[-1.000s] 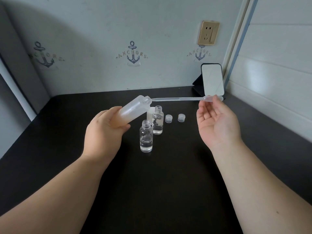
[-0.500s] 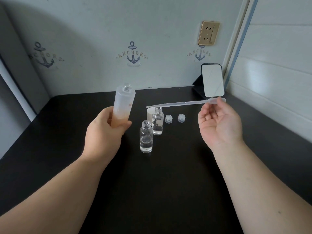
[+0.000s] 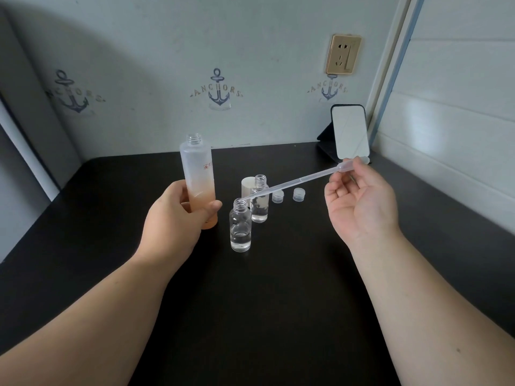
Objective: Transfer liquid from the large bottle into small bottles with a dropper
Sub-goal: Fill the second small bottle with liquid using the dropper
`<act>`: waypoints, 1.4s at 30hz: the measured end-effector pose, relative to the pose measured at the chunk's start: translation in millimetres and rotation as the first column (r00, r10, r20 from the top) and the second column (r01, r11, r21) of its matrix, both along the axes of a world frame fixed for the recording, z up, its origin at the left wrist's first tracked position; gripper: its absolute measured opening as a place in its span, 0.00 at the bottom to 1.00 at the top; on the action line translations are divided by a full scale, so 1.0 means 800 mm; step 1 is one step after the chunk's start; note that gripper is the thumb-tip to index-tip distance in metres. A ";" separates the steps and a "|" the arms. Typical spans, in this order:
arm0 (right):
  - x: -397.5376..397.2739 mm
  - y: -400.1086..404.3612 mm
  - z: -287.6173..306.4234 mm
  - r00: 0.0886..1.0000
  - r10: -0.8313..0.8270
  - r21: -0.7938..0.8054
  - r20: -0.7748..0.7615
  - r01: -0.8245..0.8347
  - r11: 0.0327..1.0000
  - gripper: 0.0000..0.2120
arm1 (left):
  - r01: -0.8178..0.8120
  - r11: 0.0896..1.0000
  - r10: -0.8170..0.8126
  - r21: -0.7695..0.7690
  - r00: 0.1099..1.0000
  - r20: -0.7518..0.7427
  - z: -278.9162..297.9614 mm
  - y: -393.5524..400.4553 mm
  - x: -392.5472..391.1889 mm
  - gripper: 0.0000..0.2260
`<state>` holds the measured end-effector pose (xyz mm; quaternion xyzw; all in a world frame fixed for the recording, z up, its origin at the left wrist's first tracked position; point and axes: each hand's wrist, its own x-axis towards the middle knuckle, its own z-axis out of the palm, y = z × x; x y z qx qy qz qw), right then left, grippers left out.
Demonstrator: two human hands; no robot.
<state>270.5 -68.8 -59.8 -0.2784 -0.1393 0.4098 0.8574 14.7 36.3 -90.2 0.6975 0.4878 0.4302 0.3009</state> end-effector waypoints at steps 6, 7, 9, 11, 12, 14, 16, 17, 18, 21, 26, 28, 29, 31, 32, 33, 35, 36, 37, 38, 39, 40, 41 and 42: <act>-0.002 0.000 0.001 1.000 0.004 0.006 -0.004 -0.004 1.000 0.09 | 0.026 0.999 -0.023 -0.029 0.996 0.088 0.006 -0.011 -0.004 0.21; -0.002 0.000 0.001 1.000 0.004 0.006 -0.010 -0.003 1.000 0.08 | 0.017 1.000 -0.015 -0.018 0.994 0.112 0.008 -0.013 -0.005 0.21; -0.003 -0.001 0.002 1.000 0.000 0.004 -0.019 0.000 1.000 0.07 | -0.027 0.999 0.022 0.029 0.987 0.160 0.011 -0.018 -0.007 0.19; -0.003 -0.001 0.003 1.000 -0.004 -0.001 -0.020 0.004 1.000 0.06 | -0.085 0.992 0.065 0.091 0.978 0.200 0.014 -0.023 -0.010 0.14; -0.003 -0.002 0.003 1.000 -0.004 -0.002 -0.020 0.004 1.000 0.06 | -0.100 0.988 0.073 0.116 0.974 0.213 0.016 -0.026 -0.011 0.12; -0.003 -0.002 0.004 1.000 -0.001 -0.001 -0.017 0.001 1.000 0.06 | -0.079 0.986 0.048 0.147 0.977 0.205 0.016 -0.032 -0.013 0.09; -0.003 -0.002 0.004 1.000 -0.003 -0.005 -0.012 0.003 1.000 0.07 | 0.014 0.990 -0.040 0.141 0.982 0.184 0.015 -0.036 -0.012 0.08; -0.003 -0.003 0.004 1.000 -0.004 -0.007 -0.011 0.004 1.000 0.07 | 0.087 0.989 -0.107 0.121 0.979 0.175 0.014 -0.038 -0.012 0.08; -0.002 -0.003 0.004 1.000 -0.004 -0.007 -0.011 0.004 1.000 0.07 | 0.165 0.981 -0.179 0.098 0.971 0.159 0.014 -0.041 -0.011 0.07; -0.002 -0.003 0.003 1.000 -0.004 -0.006 -0.007 0.004 1.000 0.08 | 0.338 0.939 -0.340 0.064 0.940 0.032 0.013 -0.042 -0.008 0.03; -0.002 -0.002 0.003 1.000 0.000 0.001 -0.009 0.000 1.000 0.07 | 0.392 0.919 -0.372 0.042 0.898 -0.233 0.009 -0.038 -0.002 0.16; -0.002 -0.001 0.003 1.000 -0.001 0.000 -0.012 0.001 1.000 0.06 | 0.385 0.922 -0.357 0.044 0.887 -0.293 0.007 -0.037 0.001 0.19; -0.001 -0.001 0.003 1.000 -0.002 0.000 -0.013 0.002 1.000 0.06 | 0.388 0.920 -0.353 0.051 0.880 -0.319 0.006 -0.036 0.002 0.18; -0.001 -0.001 0.003 1.000 -0.005 0.003 -0.017 0.005 1.000 0.06 | 0.396 0.916 -0.346 0.069 0.864 -0.366 0.006 -0.034 0.003 0.15; 0.000 -0.001 0.003 1.000 -0.006 0.003 -0.020 0.006 1.000 0.06 | 0.399 0.914 -0.344 0.077 0.860 -0.377 0.005 -0.034 0.003 0.14; 0.000 -0.001 0.004 1.000 -0.008 0.004 -0.022 0.008 1.000 0.06 | 0.402 0.912 -0.344 0.084 0.860 -0.376 0.005 -0.033 0.003 0.13; 0.000 -0.001 0.004 1.000 -0.008 0.009 -0.023 0.008 1.000 0.06 | 0.407 0.907 -0.348 0.111 0.870 -0.350 0.004 -0.034 0.003 0.11; -0.001 -0.001 0.004 1.000 -0.008 0.013 -0.021 0.008 1.000 0.05 | 0.412 0.903 -0.352 0.123 0.873 -0.338 0.004 -0.035 0.003 0.10; -0.001 -0.001 0.004 1.000 -0.009 0.016 -0.023 0.009 1.000 0.05 | 0.420 0.898 -0.361 0.131 0.873 -0.329 0.005 -0.035 0.003 0.10; 0.000 -0.001 0.004 1.000 -0.011 0.016 -0.029 0.012 1.000 0.05 | 0.429 0.893 -0.371 0.135 0.872 -0.320 0.006 -0.036 0.003 0.10; 0.000 -0.001 0.004 0.999 -0.015 0.015 -0.033 0.015 1.000 0.05 | 0.435 0.890 -0.378 0.137 0.871 -0.315 0.006 -0.036 0.003 0.10; 0.000 -0.001 0.004 0.999 -0.017 0.014 -0.035 0.018 1.000 0.05 | 0.437 0.889 -0.380 0.138 0.871 -0.311 0.006 -0.036 0.003 0.10; 0.000 -0.001 0.004 0.999 -0.015 0.013 -0.036 0.016 1.000 0.04 | 0.436 0.889 -0.380 0.138 0.872 -0.307 0.006 -0.036 0.003 0.10; 0.000 0.000 0.004 0.999 -0.013 0.014 -0.039 0.013 1.000 0.04 | 0.437 0.889 -0.382 0.138 0.873 -0.303 0.006 -0.035 0.003 0.10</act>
